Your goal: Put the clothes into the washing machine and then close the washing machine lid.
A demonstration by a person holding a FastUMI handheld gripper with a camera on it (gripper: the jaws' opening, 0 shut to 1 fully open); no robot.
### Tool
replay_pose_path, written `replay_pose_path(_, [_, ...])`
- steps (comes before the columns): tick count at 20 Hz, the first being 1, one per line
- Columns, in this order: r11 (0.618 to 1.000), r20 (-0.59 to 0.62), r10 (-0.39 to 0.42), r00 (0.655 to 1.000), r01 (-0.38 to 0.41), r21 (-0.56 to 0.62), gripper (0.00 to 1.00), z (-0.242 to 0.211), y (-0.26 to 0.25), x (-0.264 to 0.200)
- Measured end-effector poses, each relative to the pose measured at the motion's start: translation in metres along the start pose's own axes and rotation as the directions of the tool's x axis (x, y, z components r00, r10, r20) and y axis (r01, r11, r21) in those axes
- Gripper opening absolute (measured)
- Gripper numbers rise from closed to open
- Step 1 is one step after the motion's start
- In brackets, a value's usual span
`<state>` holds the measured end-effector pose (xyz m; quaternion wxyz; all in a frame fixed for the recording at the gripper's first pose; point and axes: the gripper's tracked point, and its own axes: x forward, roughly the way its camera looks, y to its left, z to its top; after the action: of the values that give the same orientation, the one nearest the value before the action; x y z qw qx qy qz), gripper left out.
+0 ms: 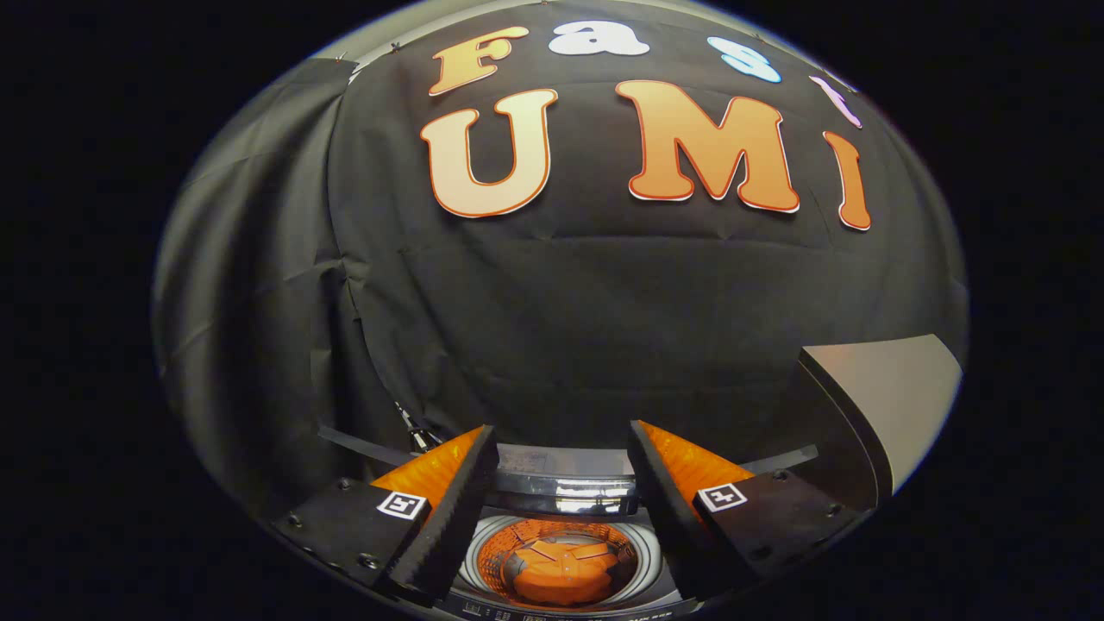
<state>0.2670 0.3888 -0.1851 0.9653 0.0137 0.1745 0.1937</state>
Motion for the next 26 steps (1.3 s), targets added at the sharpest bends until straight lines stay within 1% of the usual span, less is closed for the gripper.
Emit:
replay_pose_path(2, [1.0,-0.026,0.011,1.0,-0.011,0.009,0.98,-0.014,0.001,-0.002])
replay_pose_path(4, [1.0,-0.011,0.015,1.0,-0.015,-0.003,0.99,-0.018,0.002,-0.006])
replay_pose_path(7, [1.0,-0.022,0.02,1.0,-0.02,0.006,0.99,-0.027,0.004,-0.007])
replay_pose_path(10, [1.0,-0.026,0.017,1.0,-0.017,0.005,0.98,-0.032,0.003,-0.006])
replay_pose_path(12, [1.0,-0.046,0.012,0.999,-0.012,0.004,0.98,-0.044,0.003,-0.001])
replay_pose_path(14, [1.0,-0.166,0.006,0.986,-0.004,0.008,0.98,-0.084,-0.001,0.0])
replay_pose_path(17, [1.0,-0.239,0.01,0.971,-0.004,0.025,0.98,-0.136,0.003,0.01])
replay_pose_path(19, [0.999,-0.263,0.023,0.965,-0.016,0.03,0.98,-0.154,0.011,0.014])
replay_pose_path(21, [0.999,-0.276,0.032,0.961,-0.025,0.028,0.98,-0.154,0.016,0.014])
replay_pose_path(23, [0.999,-0.267,0.045,0.963,-0.039,0.029,0.98,-0.143,0.018,0.008])
replay_pose_path(24, [0.998,-0.259,0.055,0.964,-0.048,0.031,0.98,-0.133,0.021,0.005])
replay_pose_path(26, [0.997,-0.209,0.07,0.976,-0.065,0.031,0.98,-0.1,0.022,-0.009])
